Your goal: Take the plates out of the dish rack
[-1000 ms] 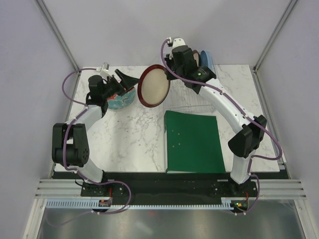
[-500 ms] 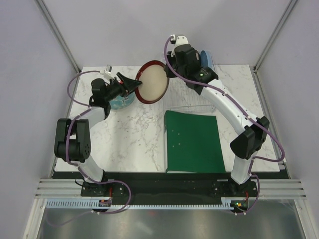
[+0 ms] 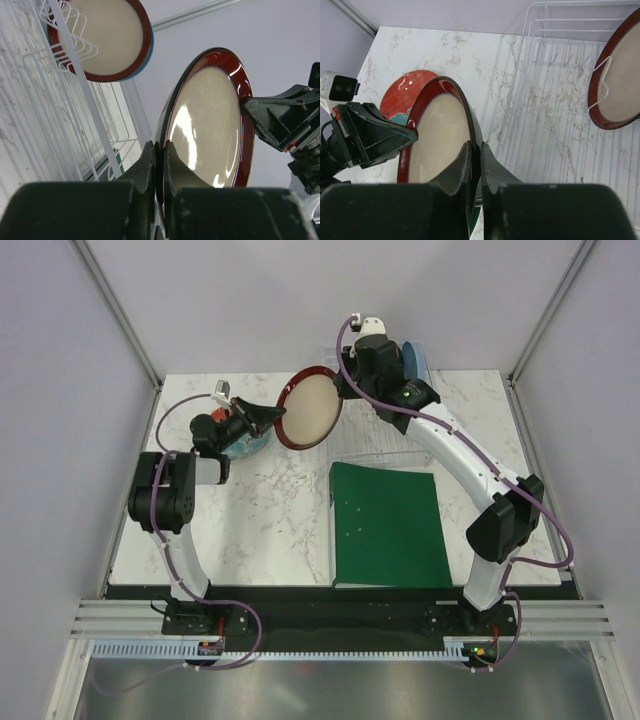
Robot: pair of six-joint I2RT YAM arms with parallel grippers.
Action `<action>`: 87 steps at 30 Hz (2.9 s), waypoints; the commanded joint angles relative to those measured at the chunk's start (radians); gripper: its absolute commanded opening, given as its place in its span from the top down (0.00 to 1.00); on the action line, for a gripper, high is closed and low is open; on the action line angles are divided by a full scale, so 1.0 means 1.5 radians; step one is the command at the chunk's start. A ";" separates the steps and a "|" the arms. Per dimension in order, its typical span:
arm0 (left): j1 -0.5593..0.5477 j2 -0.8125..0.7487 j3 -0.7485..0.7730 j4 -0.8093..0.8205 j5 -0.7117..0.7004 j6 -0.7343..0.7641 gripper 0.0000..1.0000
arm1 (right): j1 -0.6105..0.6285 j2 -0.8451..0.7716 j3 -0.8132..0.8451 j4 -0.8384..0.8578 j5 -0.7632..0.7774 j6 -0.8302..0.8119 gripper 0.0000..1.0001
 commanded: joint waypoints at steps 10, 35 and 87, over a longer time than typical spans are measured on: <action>0.022 -0.092 -0.011 0.000 0.053 0.022 0.98 | 0.008 -0.049 0.008 0.111 -0.006 0.002 0.67; 0.195 -0.198 0.119 -0.679 -0.116 0.522 0.98 | -0.125 -0.083 -0.040 0.084 0.055 -0.063 0.41; 0.242 -0.078 0.192 -0.801 -0.281 0.608 0.00 | -0.179 0.320 0.271 -0.021 0.234 -0.205 0.35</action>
